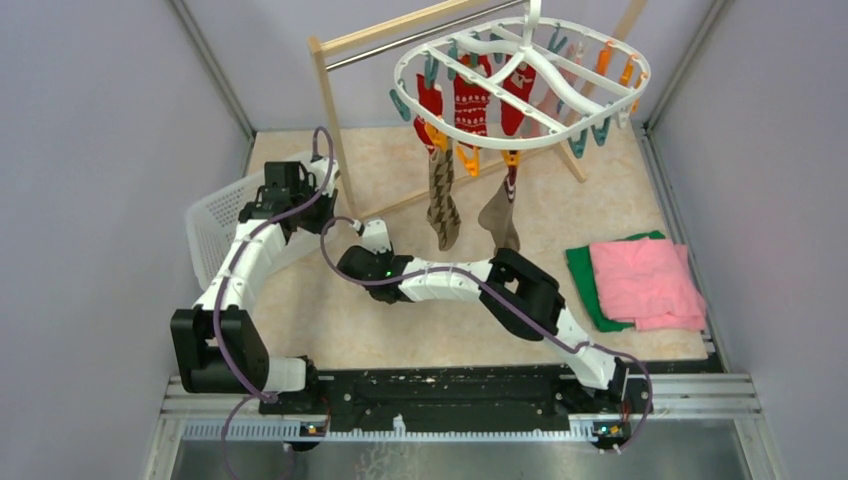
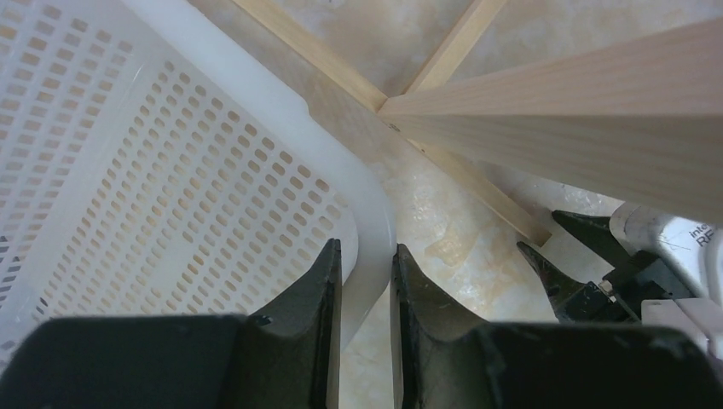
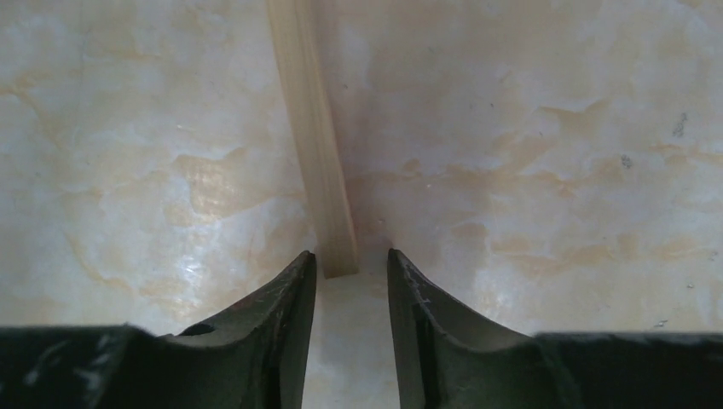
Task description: Remove the socks clipped to the hanger
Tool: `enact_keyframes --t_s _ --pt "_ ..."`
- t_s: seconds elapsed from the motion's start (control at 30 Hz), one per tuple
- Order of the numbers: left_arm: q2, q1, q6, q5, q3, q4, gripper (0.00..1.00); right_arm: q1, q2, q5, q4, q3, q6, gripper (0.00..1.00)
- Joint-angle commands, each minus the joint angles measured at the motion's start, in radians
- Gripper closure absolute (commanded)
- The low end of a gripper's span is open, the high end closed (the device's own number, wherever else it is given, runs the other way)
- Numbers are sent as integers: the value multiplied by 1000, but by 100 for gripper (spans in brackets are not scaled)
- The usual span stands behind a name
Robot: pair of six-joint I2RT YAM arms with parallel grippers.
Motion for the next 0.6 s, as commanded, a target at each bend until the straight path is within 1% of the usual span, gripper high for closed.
enact_keyframes --t_s 0.0,0.07,0.13,0.23,0.3,0.43,0.5,0.57 --pt "2 93 -1 -246 -24 -110 100 -12 4 -39 -110 36 14 60" --pt "6 93 -6 -216 -22 -121 100 -17 10 -104 -168 33 2 57" --pt "7 94 -10 -206 -28 -124 100 -17 -9 -144 -199 -20 -4 57" --pt "0 95 -8 -203 -46 -117 100 -17 -96 -180 -137 -186 -11 58" --pt "0 98 -6 -201 -52 -120 100 -18 -139 -190 -128 -255 -13 58" --pt "26 126 -6 -227 -51 -125 100 -17 -196 -197 -133 -327 -21 63" --pt "58 158 -17 -231 -39 -118 100 -18 -221 -200 -121 -349 -30 63" --pt "89 186 -43 -230 -19 -124 100 -16 -247 -204 -106 -368 -41 60"
